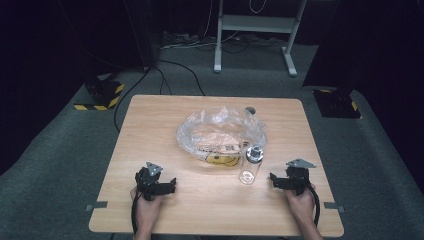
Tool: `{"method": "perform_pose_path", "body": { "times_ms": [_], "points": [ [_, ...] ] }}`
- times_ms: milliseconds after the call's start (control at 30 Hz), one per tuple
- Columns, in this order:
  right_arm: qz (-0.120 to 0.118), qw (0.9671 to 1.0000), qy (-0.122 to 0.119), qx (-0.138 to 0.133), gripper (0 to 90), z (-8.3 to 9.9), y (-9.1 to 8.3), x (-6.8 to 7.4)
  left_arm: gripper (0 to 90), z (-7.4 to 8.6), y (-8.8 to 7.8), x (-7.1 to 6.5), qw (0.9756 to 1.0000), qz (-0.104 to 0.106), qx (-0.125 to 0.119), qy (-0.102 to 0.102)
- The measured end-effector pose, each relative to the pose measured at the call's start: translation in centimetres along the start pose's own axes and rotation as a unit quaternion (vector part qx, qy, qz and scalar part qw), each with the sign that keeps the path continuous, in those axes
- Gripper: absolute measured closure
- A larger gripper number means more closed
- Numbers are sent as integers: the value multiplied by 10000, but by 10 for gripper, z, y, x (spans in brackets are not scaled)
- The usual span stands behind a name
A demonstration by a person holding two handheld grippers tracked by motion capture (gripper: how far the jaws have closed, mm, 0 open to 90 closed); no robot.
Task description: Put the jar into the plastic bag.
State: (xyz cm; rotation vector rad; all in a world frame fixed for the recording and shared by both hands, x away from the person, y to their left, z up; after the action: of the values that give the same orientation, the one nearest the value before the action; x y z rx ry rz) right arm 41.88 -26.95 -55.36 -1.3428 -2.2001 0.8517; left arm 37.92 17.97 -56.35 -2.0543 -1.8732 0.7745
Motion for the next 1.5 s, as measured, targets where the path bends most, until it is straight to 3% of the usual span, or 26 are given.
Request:
{"method": "perform_pose_path", "body": {
  "times_ms": [500,700,900,1500],
  "points": [
    [-44,10000,-7,0,90,0,-1,-1,46,0,0,0,10000,8,3,1],
    [-294,9995,122,-91,77,0,-6,0,46,0,0,0,10000,8,4,1],
    [-694,9973,-5,-252,80,-1,-22,9,46,0,0,0,10000,8,7,7],
    [-1353,9896,-280,-403,79,3,-36,37,46,0,0,0,10000,4,12,10]
  ]
}}
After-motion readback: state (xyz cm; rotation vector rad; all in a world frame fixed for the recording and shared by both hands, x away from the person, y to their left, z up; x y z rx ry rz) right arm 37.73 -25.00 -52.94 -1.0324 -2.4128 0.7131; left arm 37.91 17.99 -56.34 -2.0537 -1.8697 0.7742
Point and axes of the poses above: each handheld gripper's, and its own axes: y roughly forward along the jaws, z roughly out of its underside, x roughly to its left, the point moved 2 cm from there along y, roughly forward along the jaws, and after that the axes turned 4 degrees about -z, right-handed, at the moved point
